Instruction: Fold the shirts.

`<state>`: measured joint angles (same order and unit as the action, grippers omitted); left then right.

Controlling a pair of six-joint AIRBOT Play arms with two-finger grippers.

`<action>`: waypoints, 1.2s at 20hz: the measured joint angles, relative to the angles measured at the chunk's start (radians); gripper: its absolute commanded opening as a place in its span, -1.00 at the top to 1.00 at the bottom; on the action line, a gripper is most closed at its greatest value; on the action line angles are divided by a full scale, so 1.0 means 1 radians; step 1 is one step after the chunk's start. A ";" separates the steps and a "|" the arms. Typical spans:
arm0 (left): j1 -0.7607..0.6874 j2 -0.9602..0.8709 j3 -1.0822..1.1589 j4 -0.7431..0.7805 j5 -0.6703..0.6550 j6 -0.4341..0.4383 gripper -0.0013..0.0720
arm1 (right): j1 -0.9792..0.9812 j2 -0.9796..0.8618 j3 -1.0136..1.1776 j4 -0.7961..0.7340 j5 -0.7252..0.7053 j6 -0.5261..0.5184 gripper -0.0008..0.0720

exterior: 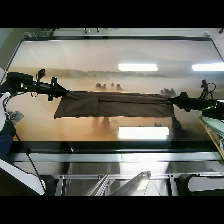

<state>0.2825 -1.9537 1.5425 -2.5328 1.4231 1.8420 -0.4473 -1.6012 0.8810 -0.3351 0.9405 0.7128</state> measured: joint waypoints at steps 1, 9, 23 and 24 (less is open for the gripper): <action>-0.002 -0.009 0.016 0.000 0.005 -0.002 -0.50 | 0.000 -0.001 0.001 0.001 0.003 -0.001 -0.26; 0.030 0.028 0.183 -0.001 0.220 -0.103 -0.99 | -0.092 0.030 0.092 -0.105 0.114 0.096 -0.81; -0.092 0.209 0.215 0.000 0.214 -0.132 0.90 | 0.111 -0.145 0.174 -0.221 0.186 0.282 0.92; -0.131 0.199 0.215 0.000 0.200 -0.129 0.90 | 0.123 -0.148 0.190 -0.208 0.209 0.282 0.92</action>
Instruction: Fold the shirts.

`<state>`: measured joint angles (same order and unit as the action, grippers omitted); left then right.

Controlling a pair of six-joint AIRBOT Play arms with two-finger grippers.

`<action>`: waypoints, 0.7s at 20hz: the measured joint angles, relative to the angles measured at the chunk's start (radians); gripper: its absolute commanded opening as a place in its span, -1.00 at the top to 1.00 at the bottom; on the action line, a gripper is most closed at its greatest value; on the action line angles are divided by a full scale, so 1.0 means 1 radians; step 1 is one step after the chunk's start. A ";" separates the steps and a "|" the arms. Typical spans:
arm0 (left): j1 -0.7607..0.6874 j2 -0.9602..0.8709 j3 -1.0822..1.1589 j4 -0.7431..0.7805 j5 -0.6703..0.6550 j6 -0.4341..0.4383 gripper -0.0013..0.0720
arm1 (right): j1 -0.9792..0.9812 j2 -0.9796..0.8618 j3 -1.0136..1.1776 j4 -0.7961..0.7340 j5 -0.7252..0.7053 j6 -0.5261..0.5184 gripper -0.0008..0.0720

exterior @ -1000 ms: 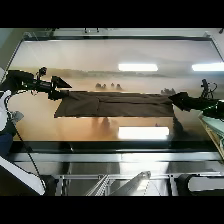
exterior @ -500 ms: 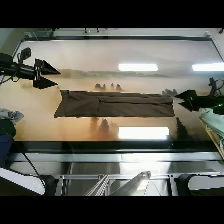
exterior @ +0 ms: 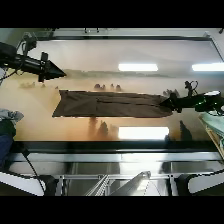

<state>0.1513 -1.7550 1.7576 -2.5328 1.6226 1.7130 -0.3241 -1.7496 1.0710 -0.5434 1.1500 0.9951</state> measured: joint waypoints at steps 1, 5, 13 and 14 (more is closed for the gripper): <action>-0.047 -0.018 0.000 0.001 -0.019 0.003 0.90 | 0.006 0.000 0.016 0.012 0.025 0.000 0.93; -0.270 -0.149 0.010 0.017 -0.106 0.007 0.90 | -0.003 0.019 0.089 0.039 0.153 0.008 0.93; -0.597 -0.469 0.231 0.180 -0.148 -0.125 0.91 | -0.137 0.059 0.221 0.048 0.441 0.055 0.93; -0.623 -0.495 0.259 0.190 -0.148 -0.139 0.91 | -0.155 0.061 0.235 0.048 0.471 0.060 0.93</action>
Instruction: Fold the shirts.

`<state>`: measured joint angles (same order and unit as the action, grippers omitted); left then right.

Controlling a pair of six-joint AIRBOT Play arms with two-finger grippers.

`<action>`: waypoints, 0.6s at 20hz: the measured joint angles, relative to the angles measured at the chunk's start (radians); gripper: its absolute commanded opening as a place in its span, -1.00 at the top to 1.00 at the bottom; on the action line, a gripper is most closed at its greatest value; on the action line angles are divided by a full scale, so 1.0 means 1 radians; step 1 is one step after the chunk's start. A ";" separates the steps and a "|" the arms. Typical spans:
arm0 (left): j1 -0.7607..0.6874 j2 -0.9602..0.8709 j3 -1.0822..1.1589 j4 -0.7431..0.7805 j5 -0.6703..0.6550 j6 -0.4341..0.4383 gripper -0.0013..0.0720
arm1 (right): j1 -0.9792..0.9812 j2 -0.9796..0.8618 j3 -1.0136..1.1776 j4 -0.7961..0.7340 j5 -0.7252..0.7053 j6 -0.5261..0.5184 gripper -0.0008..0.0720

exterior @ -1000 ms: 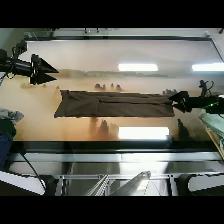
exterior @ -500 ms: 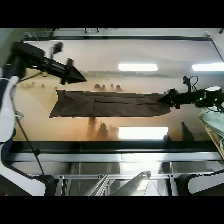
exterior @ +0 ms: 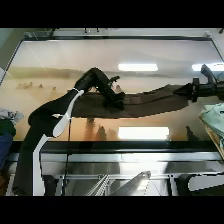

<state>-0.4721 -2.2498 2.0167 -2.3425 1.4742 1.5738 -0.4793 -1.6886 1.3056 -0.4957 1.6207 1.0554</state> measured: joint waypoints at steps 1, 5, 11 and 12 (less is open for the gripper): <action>-0.021 -0.019 0.018 0.005 -0.003 -0.013 0.90 | -0.015 0.002 0.010 0.000 0.027 0.001 0.93; -0.058 -0.049 0.031 -0.103 -0.034 0.014 0.90 | -0.045 0.006 0.034 0.024 0.104 0.008 0.93; 0.116 0.184 0.028 -0.252 0.114 0.122 0.90 | 0.052 0.112 0.040 0.151 0.088 0.029 0.93; 0.167 0.251 0.016 -0.258 0.145 0.131 0.90 | 0.112 0.143 0.041 0.164 0.046 0.039 0.93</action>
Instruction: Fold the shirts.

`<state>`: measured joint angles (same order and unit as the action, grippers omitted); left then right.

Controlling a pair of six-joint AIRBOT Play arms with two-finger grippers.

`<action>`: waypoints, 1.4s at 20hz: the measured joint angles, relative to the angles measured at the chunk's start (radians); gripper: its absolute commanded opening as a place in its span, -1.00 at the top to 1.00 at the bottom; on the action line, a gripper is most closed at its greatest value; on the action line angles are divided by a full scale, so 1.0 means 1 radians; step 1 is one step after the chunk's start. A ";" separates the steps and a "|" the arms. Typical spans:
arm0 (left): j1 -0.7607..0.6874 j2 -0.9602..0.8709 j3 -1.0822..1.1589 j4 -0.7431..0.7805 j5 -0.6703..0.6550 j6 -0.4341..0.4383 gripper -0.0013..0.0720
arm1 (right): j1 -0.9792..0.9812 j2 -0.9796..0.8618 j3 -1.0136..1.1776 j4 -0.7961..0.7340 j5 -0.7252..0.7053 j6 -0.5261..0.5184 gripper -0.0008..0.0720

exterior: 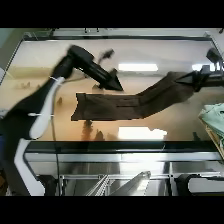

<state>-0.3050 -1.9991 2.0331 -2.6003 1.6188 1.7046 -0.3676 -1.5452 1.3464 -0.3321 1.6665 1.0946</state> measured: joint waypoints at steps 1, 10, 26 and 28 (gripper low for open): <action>0.055 0.068 -0.025 0.011 0.024 0.008 0.90 | 0.071 0.026 0.000 0.011 -0.055 0.012 0.93; 0.426 0.581 -0.550 0.084 0.074 0.162 0.90 | 0.935 -0.198 0.056 0.237 -0.964 -0.055 -0.68; 0.502 0.788 -0.976 0.086 -0.075 0.275 0.90 | 0.452 -0.085 -0.040 -0.278 -0.558 0.198 -0.46; 0.502 0.788 -0.978 0.086 -0.076 0.275 0.90 | 0.426 -0.111 -0.089 -0.349 -0.541 0.225 -0.46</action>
<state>0.1970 -1.2114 1.0550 -2.5141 1.5433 1.9800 0.0586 -1.6558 1.2579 -0.6807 1.1252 1.3201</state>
